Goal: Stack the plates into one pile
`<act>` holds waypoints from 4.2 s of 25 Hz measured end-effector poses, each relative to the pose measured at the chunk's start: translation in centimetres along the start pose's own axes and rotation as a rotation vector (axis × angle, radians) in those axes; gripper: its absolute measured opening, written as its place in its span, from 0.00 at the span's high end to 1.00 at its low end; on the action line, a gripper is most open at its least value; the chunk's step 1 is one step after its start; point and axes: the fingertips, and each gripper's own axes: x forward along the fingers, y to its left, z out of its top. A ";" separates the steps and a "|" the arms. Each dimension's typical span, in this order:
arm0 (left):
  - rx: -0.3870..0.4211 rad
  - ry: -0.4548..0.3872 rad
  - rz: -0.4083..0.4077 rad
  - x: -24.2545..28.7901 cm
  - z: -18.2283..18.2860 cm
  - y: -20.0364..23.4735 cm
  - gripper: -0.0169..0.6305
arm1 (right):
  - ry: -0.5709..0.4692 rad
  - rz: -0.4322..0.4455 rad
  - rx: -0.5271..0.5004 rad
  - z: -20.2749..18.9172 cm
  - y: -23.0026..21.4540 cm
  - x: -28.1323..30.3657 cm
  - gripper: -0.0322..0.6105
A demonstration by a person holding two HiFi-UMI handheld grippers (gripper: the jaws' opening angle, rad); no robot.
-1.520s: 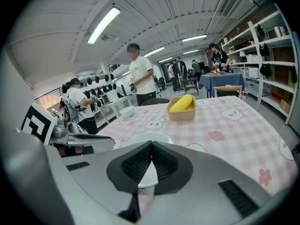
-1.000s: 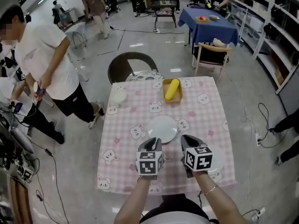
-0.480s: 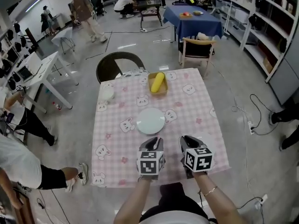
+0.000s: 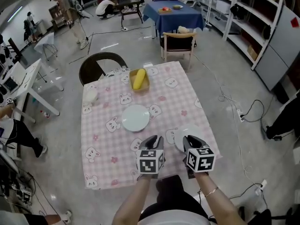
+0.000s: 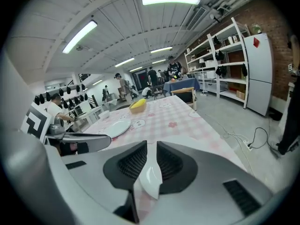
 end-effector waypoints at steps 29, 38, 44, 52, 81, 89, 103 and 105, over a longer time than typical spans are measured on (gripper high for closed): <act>0.087 0.227 -0.048 6.4 -3.5 -7.0 0.77 | -0.025 -0.175 0.149 -2.3 -10.6 -5.5 0.83; 0.047 0.275 -0.039 7.7 -3.7 -7.5 0.77 | -0.019 -0.162 0.151 -2.3 -11.5 -4.8 0.83; 0.031 0.287 -0.054 7.9 -3.7 -7.7 0.80 | 0.002 -0.163 0.135 -2.4 -11.6 -4.4 0.83; 0.032 0.288 -0.043 7.6 -3.5 -7.7 0.80 | 0.095 -0.138 0.102 -3.1 -12.0 -2.6 0.74; 0.026 0.235 -0.030 7.4 -3.0 -7.2 0.82 | 0.177 -0.138 0.043 -3.3 -11.3 -0.1 0.79; -0.033 0.150 0.066 5.1 -0.6 -3.6 0.86 | 0.166 -0.045 0.008 -1.4 -7.8 1.2 0.84; -0.181 0.015 0.328 -1.0 3.3 6.7 0.86 | 0.132 0.219 -0.187 5.8 3.4 6.7 0.87; -0.195 -0.001 0.357 -1.6 3.1 7.9 0.86 | 0.129 0.253 -0.207 5.9 4.6 7.6 0.87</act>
